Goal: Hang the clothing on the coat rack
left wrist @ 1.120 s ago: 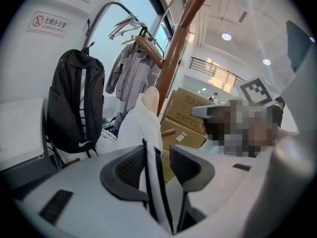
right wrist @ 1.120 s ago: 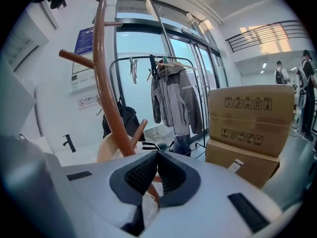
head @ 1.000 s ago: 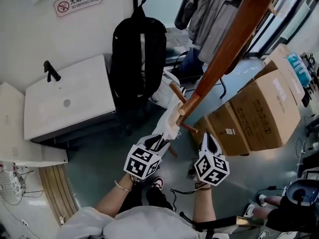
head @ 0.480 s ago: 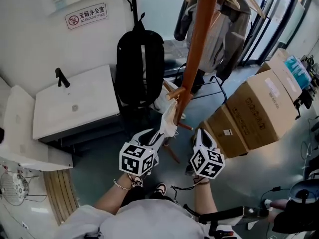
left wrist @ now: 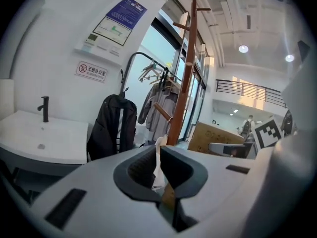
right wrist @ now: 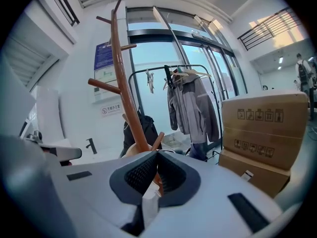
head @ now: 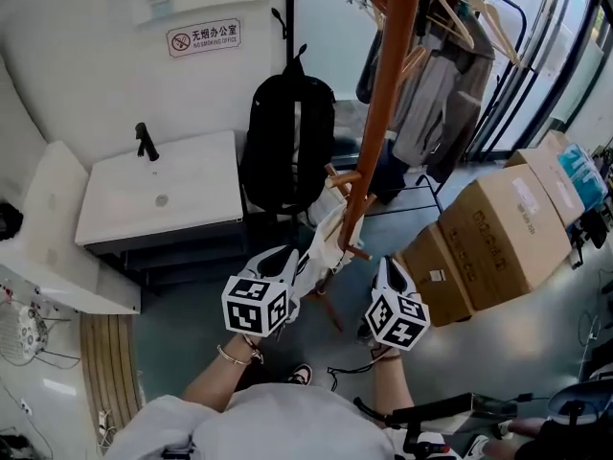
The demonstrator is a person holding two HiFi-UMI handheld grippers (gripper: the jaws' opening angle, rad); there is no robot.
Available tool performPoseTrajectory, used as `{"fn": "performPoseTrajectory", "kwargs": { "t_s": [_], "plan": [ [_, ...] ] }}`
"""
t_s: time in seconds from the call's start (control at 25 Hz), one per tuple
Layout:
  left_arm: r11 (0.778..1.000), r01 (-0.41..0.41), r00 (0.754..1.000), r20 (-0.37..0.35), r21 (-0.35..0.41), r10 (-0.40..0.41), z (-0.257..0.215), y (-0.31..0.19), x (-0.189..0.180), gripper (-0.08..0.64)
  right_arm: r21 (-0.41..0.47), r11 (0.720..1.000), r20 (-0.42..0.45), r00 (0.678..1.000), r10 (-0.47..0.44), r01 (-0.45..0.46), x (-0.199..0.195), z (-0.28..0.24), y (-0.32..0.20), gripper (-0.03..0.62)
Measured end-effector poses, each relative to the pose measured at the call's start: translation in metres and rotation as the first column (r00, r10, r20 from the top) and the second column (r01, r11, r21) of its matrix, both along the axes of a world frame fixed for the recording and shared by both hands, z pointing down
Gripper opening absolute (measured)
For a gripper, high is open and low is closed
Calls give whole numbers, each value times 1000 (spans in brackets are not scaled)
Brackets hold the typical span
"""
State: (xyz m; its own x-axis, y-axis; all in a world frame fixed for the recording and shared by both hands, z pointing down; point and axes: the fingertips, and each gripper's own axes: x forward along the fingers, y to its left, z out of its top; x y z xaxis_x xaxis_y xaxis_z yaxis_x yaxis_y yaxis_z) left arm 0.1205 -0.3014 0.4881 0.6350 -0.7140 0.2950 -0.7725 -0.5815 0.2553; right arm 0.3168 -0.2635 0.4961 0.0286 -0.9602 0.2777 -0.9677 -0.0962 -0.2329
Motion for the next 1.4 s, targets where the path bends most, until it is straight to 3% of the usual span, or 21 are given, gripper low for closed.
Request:
{"fn": "performPoseTrajectory", "kwargs": {
  "t_s": [0.2, 0.64, 0.88, 1.08, 1.4],
  "plan": [
    [999, 40, 999, 0, 18, -40, -8, -5, -14, 9, 4, 1000, 0, 1000, 14, -14, -3, -2, 4, 23],
    [999, -50, 999, 14, 12, 50, -11, -17, -43, 8, 3, 993, 0, 993, 116, -116, -26, -7, 13, 23],
    [997, -76, 997, 29, 20, 76, -9, -29, -62, 8, 9, 984, -37, 983, 177, -177, -45, -12, 18, 21],
    [993, -116, 993, 22, 20, 116, -8, -30, -65, 8, -15, 978, -140, 969, 204, -208, -56, -21, 24, 21],
    [988, -157, 987, 19, -3, 157, 1, -27, -60, 8, -21, 973, -168, 960, 225, -232, -56, -25, 32, 21]
  ]
}}
